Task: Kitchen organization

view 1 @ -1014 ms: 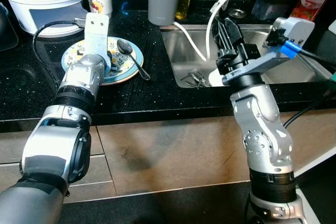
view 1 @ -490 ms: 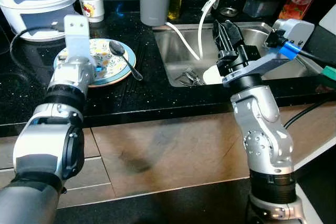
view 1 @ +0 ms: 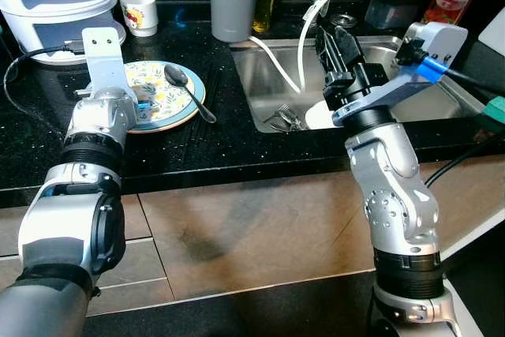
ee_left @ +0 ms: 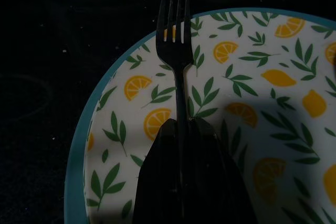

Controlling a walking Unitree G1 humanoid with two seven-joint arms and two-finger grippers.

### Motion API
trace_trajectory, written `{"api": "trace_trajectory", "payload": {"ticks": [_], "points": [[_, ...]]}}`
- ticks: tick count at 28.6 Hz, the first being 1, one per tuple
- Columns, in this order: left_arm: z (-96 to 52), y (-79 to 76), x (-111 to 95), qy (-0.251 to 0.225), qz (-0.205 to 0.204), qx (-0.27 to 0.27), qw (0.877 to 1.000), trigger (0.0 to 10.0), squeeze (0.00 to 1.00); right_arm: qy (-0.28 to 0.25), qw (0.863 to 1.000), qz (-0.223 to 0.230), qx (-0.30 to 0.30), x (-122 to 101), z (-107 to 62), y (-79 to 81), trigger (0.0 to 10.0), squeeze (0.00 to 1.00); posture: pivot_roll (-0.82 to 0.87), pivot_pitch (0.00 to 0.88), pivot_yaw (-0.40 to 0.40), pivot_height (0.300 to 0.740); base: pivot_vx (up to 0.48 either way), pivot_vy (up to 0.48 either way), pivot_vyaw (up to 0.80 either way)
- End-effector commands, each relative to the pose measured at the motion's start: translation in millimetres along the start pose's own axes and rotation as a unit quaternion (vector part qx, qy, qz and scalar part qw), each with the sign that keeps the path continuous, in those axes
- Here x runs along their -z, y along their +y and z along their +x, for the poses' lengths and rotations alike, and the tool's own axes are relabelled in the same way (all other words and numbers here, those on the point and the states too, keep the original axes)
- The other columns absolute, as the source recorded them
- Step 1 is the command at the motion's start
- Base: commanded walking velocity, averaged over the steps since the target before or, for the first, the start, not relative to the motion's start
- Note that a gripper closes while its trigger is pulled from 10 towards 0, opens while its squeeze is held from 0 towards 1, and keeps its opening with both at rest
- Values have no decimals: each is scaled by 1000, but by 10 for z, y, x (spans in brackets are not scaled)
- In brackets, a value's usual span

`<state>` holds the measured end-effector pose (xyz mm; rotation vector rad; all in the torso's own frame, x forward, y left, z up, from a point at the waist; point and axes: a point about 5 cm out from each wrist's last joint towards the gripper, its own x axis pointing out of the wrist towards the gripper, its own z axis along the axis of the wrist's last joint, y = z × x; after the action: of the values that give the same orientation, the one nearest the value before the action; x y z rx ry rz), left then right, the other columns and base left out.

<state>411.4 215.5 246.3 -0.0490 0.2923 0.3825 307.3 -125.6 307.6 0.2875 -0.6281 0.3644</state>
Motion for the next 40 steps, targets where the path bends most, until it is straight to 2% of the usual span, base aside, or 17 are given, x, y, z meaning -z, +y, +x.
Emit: {"api": "trace_trajectory", "payload": {"ticks": [1, 6, 9, 10, 11, 14, 15, 17, 19, 20, 21, 22, 23, 24, 25, 32, 40], "points": [[56, 6, 494, 99, 11, 1, 995, 0, 0, -5, 1000, -2, 7, -23, 9, -56, 10000, 0, 84, 53, -48, 740, 0, 0, 0], [45, 4, 347, 63, 17, -5, 998, 0, 0, -6, 1000, -2, 5, -23, 30, -69, 10000, 0, 85, 38, -51, 740, 0, 0, 0], [-11, -48, 15, -44, 27, 4, 999, 0, 0, -7, 1000, 0, 4, -19, 53, -82, 10000, 0, 84, 26, -54, 740, 0, 0, 0], [-87, -85, -194, -113, 24, 11, 993, 10000, 0, -10, 1000, 3, 4, -28, 62, -86, 10000, 0, 83, 22, -57, 740, 0, 0, 0], [-87, -85, -194, -113, 24, 11, 993, 10000, 0, -10, 1000, 3, 4, -28, 62, -86, 10000, 0, 83, 22, -57, 740, 0, 0, 0], [-281, -187, -513, -225, 16, 54, 973, 10000, 0, -14, 1000, 22, 5, -48, 77, -96, 10000, 0, 83, 17, -61, 740, 0, 0, 0], [-571, -412, -699, -296, -3, 201, 934, 10000, 0, -19, 993, 114, -12, -90, 84, -91, 10000, 0, 83, 11, -66, 740, 0, 0, 0], [-776, -548, -737, -320, -12, 310, 895, 10000, 0, -25, 984, 173, -33, -125, 79, -73, 10000, 0, 81, 8, -68, 740, 0, 0, 0], [-899, -585, -738, -341, -2, 352, 872, 10000, 0, -27, 979, 198, -51, -145, 68, -47, 10000, 0, 81, 8, -68, 740, 0, 0, 0], [-1012, -616, -723, -351, -1, 396, 849, 10000, 0, -29, 974, 217, -62, -158, 58, -29, 10000, 0, 79, 5, -68, 740, 0, 0, 0], [-1212, -663, -681, -362, 3, 470, 805, 10000, 0, -30, 965, 248, -83, -173, 34, 3, 10000, 0, 75, 3, -69, 740, 0, 0, 0], [-1295, -680, -659, -366, 5, 498, 786, 10000, 0, -30, 961, 260, -93, -178, 22, 17, 10000, 0, 75, 3, -69, 740, 0, 0, 0], [-1372, -691, -633, -372, 11, 520, 768, 10000, 0, -26, 958, 269, -100, -171, 9, 29, 10000, 0, 76, 2, -69, 740, 0, 0, 0], [-1372, -691, -633, -372, 11, 520, 768, 10000, 0, -26, 958, 269, -100, -171, 9, 29, 10000, 0, 76, 2, -69, 740, 0, 0, 0], [-1462, -717, -570, -378, 27, 549, 745, 10000, 0, -19, 952, 286, -110, -150, -18, 51, 10000, 0, 72, 0, -69, 740, 0, 0, 0], [-1566, -723, -475, -376, 40, 593, 711, 10000, 0, -6, 934, 329, -136, -140, -81, 86, 10000, 0, 68, 0, -70, 740, 0, 0, 0], [-1617, -751, -333, -357, 66, 618, 698, 10000, 0, 1, 927, 341, -156, -163, -98, 118, 10000, 0, 68, 0, -69, 740, 0, 0, 0]]}}
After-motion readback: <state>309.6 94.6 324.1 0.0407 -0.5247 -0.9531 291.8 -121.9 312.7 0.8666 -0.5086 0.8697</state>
